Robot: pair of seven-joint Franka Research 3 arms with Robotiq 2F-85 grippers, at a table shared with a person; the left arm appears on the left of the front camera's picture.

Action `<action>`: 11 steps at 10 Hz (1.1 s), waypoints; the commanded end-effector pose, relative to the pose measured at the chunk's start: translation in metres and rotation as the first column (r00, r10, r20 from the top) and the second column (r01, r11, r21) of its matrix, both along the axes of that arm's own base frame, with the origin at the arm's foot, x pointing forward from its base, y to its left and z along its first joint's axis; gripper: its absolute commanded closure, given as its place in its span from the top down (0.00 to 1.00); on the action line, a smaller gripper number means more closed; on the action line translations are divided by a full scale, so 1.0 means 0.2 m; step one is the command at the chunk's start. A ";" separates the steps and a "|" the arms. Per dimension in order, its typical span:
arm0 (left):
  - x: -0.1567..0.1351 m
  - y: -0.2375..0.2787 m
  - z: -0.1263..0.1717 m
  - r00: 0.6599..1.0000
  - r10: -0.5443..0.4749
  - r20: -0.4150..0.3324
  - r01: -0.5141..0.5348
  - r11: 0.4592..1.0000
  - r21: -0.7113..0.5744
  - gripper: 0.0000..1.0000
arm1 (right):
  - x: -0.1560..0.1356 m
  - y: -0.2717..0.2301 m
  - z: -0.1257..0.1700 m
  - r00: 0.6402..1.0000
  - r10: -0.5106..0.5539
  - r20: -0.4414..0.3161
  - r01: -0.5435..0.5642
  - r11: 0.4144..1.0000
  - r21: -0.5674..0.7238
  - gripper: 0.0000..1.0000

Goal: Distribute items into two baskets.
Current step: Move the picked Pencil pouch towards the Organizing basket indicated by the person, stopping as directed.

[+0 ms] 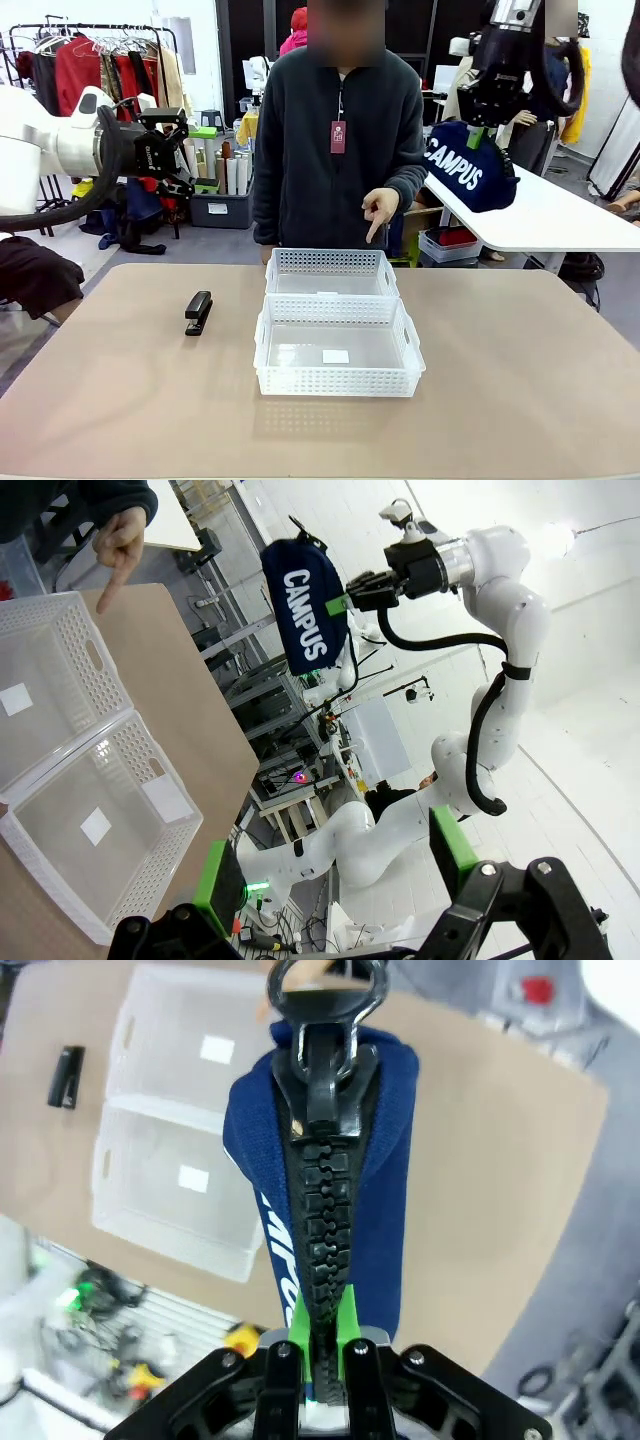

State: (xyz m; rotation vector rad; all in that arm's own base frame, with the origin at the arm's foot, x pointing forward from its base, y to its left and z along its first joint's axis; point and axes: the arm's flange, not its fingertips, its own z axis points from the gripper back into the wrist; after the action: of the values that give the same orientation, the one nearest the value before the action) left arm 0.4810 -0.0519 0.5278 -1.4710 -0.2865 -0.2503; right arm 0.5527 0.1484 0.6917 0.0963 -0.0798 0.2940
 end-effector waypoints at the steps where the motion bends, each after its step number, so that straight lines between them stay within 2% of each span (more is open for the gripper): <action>1: 0.00 0.00 0.01 1.000 0.001 0.004 -0.001 1.000 -0.002 1.00 | 0.11 0.09 0.09 0.976 0.200 0.088 -0.194 0.978 -0.080 0.00; 3: 0.00 0.00 0.01 1.000 0.001 0.004 -0.001 1.000 -0.002 1.00 | 0.16 0.24 0.04 0.918 0.358 0.169 -0.339 0.932 -0.130 0.00; 5: 0.00 0.00 0.01 1.000 0.001 0.004 -0.001 1.000 -0.002 1.00 | 0.16 0.40 -0.01 0.804 0.548 0.231 -0.518 0.836 -0.180 0.00; 8: 0.00 0.00 0.01 1.000 0.001 0.004 -0.001 1.000 -0.002 1.00 | 0.10 0.53 -0.05 0.665 0.683 0.302 -0.641 0.729 -0.239 0.00; 9: 0.00 0.00 0.01 1.000 0.001 0.004 -0.001 1.000 -0.002 1.00 | 0.08 0.54 -0.06 0.652 0.703 0.285 -0.661 0.711 -0.242 0.00; 10: 0.00 0.00 0.01 1.000 0.001 0.004 -0.001 1.000 -0.002 1.00 | 0.05 0.54 -0.06 0.675 0.693 0.253 -0.657 0.720 -0.223 0.00; 11: 0.00 0.00 0.01 1.000 0.001 0.004 -0.001 1.000 -0.002 1.00 | 0.14 0.59 -0.03 0.684 0.676 0.274 -0.637 0.736 -0.227 0.00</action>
State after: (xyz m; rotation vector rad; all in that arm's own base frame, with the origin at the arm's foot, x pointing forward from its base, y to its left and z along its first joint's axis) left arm 0.4810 -0.0520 0.5278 -1.4710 -0.2865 -0.2505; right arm 0.5763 0.2669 0.6803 -0.0503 -0.3674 1.0639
